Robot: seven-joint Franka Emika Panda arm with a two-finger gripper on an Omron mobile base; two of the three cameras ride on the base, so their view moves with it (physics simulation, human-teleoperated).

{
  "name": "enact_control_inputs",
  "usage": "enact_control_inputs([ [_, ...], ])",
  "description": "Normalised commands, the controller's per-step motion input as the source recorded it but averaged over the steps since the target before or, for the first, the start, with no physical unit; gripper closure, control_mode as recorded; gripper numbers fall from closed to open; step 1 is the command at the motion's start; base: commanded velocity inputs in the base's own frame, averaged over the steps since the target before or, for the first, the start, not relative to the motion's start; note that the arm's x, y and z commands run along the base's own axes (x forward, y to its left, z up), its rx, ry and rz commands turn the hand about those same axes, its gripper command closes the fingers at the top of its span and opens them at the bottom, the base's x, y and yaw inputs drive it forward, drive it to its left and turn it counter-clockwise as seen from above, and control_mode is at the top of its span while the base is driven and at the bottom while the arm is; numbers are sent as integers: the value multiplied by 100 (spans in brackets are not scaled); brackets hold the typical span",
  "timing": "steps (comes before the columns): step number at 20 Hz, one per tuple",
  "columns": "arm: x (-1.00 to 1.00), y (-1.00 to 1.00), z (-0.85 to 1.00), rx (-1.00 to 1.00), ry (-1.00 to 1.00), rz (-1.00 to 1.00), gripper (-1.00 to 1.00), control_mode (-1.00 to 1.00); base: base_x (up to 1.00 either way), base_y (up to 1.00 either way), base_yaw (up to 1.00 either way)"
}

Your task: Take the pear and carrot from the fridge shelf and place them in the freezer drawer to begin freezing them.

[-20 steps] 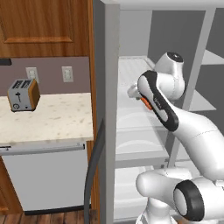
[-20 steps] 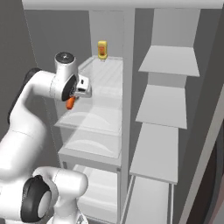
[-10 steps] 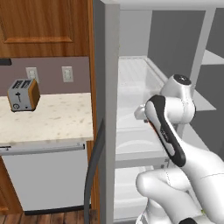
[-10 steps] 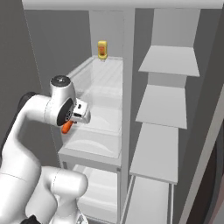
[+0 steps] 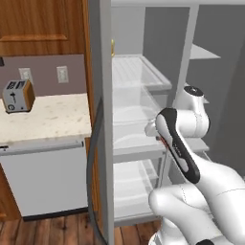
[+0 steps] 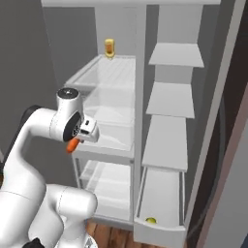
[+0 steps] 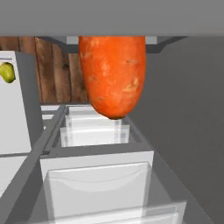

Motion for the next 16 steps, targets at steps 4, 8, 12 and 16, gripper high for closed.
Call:
enact_control_inputs([
  [4,0,0,0,0,0,0,100,100,-39,-19,-30],
  [8,0,0,0,0,0,0,100,100,0,-51,-35],
  [12,0,0,0,0,0,0,100,100,-5,-43,-34],
  [16,0,0,0,0,0,0,100,100,-26,-9,-26],
])
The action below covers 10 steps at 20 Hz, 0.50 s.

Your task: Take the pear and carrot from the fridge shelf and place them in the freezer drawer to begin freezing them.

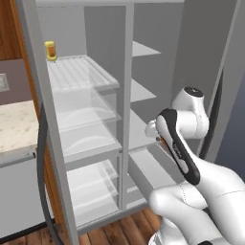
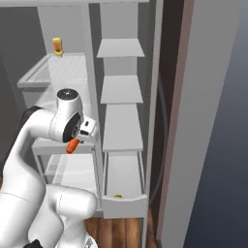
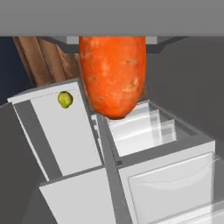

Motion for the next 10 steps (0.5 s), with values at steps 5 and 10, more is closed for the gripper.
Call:
enact_control_inputs([
  [5,2,-2,-55,0,20,-20,100,-100,-5,0,-5],
  [10,42,-18,-83,0,30,-27,100,-100,0,0,0],
])
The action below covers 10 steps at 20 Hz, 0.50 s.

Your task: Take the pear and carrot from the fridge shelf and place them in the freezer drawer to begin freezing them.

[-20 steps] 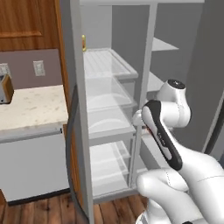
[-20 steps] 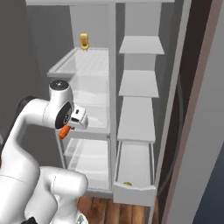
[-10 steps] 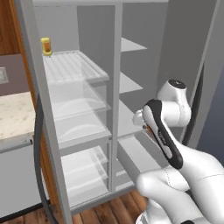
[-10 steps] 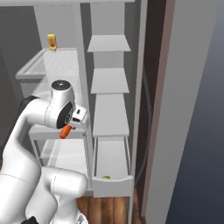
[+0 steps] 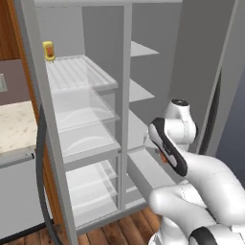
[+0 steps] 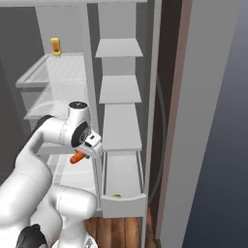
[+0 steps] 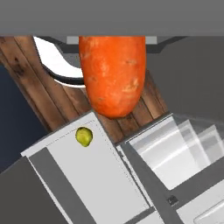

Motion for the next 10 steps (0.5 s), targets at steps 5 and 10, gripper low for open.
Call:
enact_control_inputs([
  [5,54,-18,-66,1,23,-29,100,-100,0,0,0],
  [10,43,-34,-54,0,9,-24,100,-100,0,0,0],
])
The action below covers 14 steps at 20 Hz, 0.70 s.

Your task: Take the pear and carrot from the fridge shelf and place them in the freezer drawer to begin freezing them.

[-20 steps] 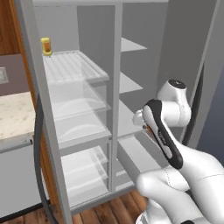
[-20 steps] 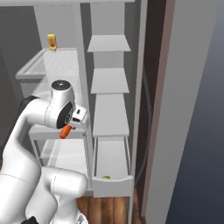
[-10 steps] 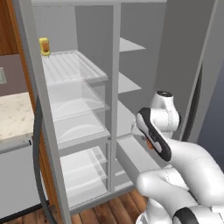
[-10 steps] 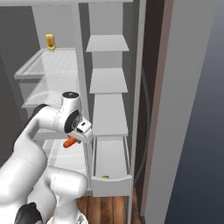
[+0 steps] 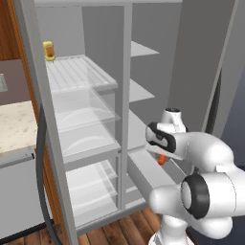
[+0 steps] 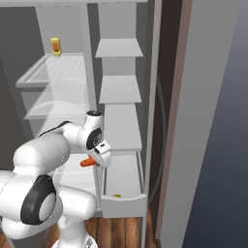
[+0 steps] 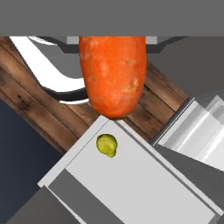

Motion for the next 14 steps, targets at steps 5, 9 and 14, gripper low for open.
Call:
enact_control_inputs([
  [5,0,-40,-69,0,0,-13,100,-100,0,0,0],
  [9,0,-21,-64,0,0,-9,100,-100,0,0,0],
  [14,8,-2,-47,0,1,-7,100,-100,0,0,0],
])
